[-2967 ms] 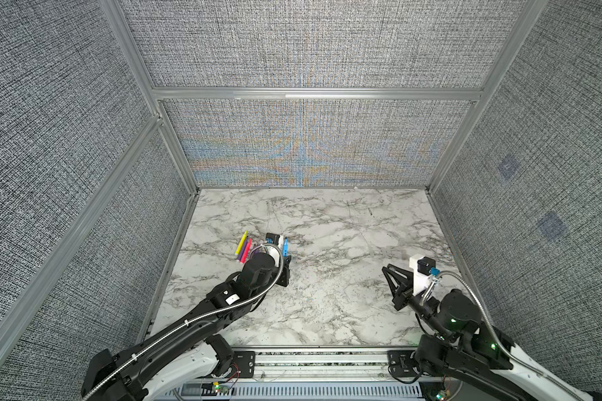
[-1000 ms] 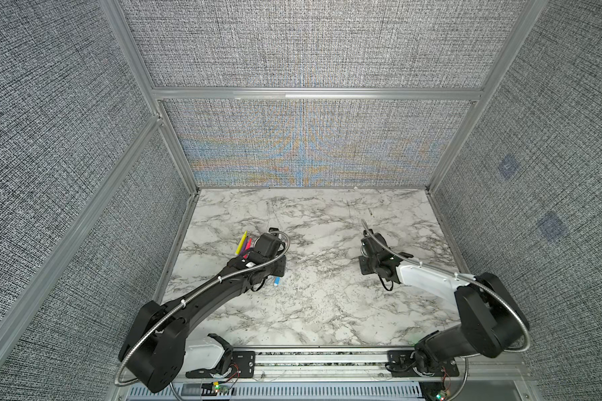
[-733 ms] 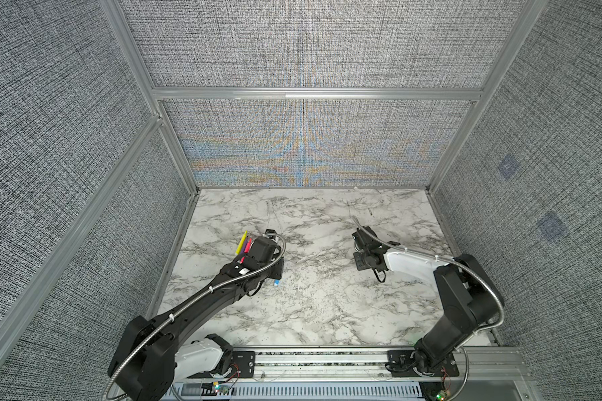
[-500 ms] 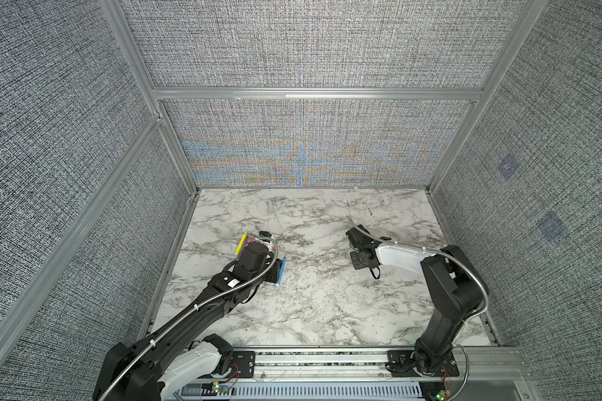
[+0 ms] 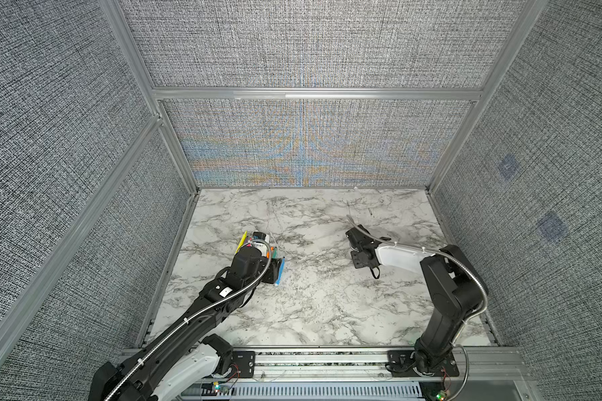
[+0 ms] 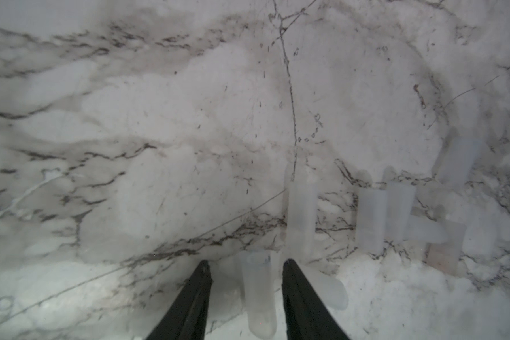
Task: Remove pen caps from pens
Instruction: Place the pen cap to the middle-right of the table, then reset both arms
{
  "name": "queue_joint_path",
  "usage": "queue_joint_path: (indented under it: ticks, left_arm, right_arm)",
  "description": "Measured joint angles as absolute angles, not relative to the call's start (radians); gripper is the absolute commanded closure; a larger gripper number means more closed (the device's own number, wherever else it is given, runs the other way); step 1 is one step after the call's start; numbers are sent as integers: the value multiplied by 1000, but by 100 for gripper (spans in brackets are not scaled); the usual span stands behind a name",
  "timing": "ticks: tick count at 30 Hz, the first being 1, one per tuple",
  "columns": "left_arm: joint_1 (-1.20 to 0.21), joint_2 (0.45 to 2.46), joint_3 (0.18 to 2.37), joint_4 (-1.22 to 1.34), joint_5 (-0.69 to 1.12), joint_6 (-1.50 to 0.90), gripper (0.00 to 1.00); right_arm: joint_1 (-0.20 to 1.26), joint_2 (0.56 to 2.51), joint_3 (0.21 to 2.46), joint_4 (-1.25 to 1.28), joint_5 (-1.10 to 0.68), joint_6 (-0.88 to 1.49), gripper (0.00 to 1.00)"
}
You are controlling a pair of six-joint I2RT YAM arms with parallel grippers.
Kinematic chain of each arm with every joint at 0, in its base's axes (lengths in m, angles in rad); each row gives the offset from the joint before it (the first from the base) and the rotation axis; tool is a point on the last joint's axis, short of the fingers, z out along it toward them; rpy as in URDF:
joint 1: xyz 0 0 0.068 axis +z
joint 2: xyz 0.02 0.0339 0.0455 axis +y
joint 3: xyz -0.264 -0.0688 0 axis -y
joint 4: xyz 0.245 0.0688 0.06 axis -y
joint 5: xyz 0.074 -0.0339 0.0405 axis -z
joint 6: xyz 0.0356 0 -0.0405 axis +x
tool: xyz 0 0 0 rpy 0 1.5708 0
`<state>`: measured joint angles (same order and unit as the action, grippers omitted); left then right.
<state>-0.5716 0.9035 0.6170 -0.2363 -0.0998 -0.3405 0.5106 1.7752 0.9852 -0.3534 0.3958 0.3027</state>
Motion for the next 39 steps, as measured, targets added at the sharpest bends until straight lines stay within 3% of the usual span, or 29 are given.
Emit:
queue_joint_path:
  ticks: [4,8,9,10,11,18,24,32,36,39]
  left_arm:
    - [-567,872,626,-229,-115,-340,39]
    - [-553,785,611,-176,-175,-317,22]
    - [-546,763,599,-156,-194,-312,17]
    - [-536,735,580,-128,-223,-291,12]
    - [-525,713,564,-102,-246,-272,4]
    - [-422,654,390,187,-411,-58,3]
    - [-263,762,81,603,-417,64,3]
    - [-181,1250,79,1137,-329,83,3]
    - [-127,1193,146,1134,-258,54,3]
    - [-113,1280,160,1209,-221,42,3]
  right_arm:
    - [517,1686,957,-378,356,298,45]
    - [545,1549,974,-384,342,280,32]
    - [547,1522,981,-384,339,275,26]
    - [547,1486,989,-385,339,263,3]
    - [543,1454,1000,-389,343,257,1]
    - [437,1255,965,-334,436,150,1]
    - [303,1091,677,-145,535,144,1]
    - [241,1016,178,451,575,101,1]
    - [196,1005,114,683,529,82,1]
    - [154,1106,104,832,476,82,1]
